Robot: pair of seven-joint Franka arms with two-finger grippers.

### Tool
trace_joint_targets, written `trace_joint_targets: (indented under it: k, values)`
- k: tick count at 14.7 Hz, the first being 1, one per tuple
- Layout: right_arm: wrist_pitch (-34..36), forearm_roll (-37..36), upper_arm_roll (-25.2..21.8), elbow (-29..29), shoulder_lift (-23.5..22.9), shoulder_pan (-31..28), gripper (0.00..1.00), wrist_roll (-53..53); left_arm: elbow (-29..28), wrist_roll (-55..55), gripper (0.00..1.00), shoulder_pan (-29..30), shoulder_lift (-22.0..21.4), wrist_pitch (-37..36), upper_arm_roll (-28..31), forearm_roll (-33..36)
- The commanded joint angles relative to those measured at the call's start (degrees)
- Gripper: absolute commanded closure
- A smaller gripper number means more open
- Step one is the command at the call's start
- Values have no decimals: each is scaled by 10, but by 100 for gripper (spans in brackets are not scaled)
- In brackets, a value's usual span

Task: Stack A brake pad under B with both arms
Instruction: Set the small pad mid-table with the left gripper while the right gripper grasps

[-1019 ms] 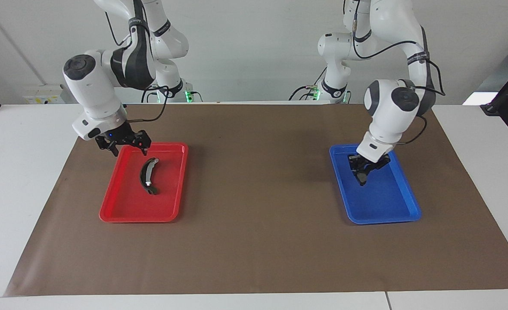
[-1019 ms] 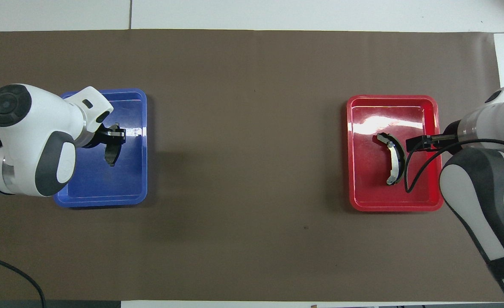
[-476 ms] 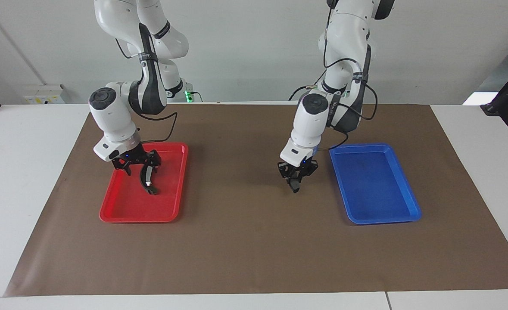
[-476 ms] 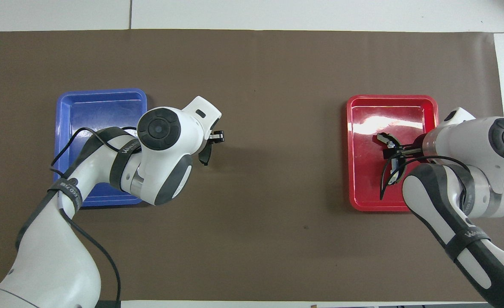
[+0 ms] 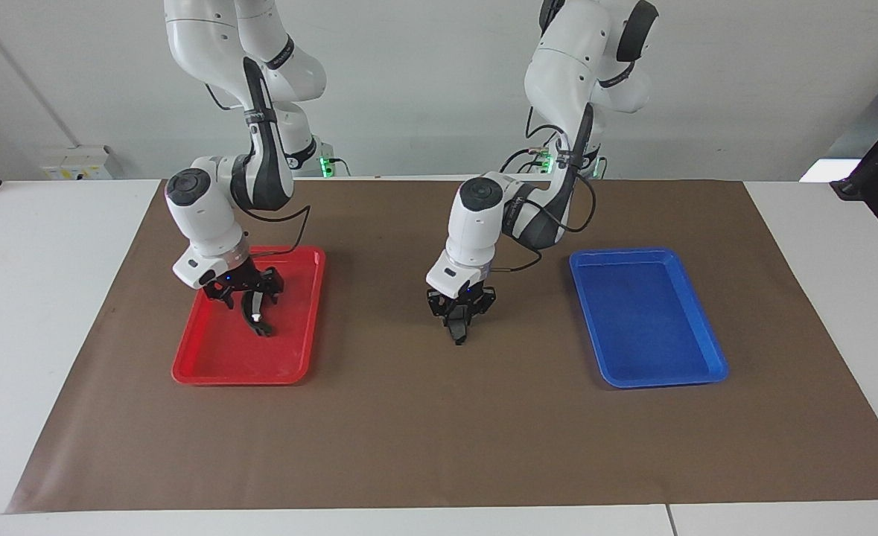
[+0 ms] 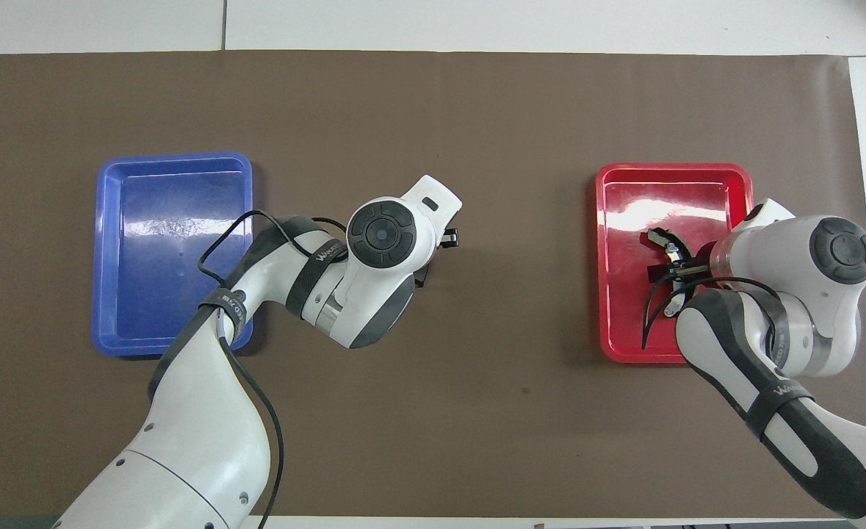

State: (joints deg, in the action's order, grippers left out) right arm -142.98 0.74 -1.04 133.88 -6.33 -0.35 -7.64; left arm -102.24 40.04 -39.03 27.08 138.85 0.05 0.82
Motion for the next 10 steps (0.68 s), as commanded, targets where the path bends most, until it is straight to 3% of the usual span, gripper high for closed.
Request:
trace_joint_targets:
  k: [1, 3, 5, 6, 10]
  values:
    - [-11, 10, 2, 8, 4, -9, 13, -41, -7, -17, 1, 8, -6, 1, 8, -2]
    - [-11, 10, 2, 8, 3, -8, 42, -41, -48, -69, 1, 29, -39, -2, 8, -2]
    - [-10, 10, 2, 7, 3, -6, 87, -37, -106, -114, 1, 58, -102, -22, 8, -3]
    - [-10, 10, 2, 8, 3, -7, 100, -33, -125, -143, 1, 77, -132, -43, 8, -3]
    - [13, 10, 3, -12, 3, -2, 100, -5, -127, -245, 1, 168, -196, -177, 11, -3]
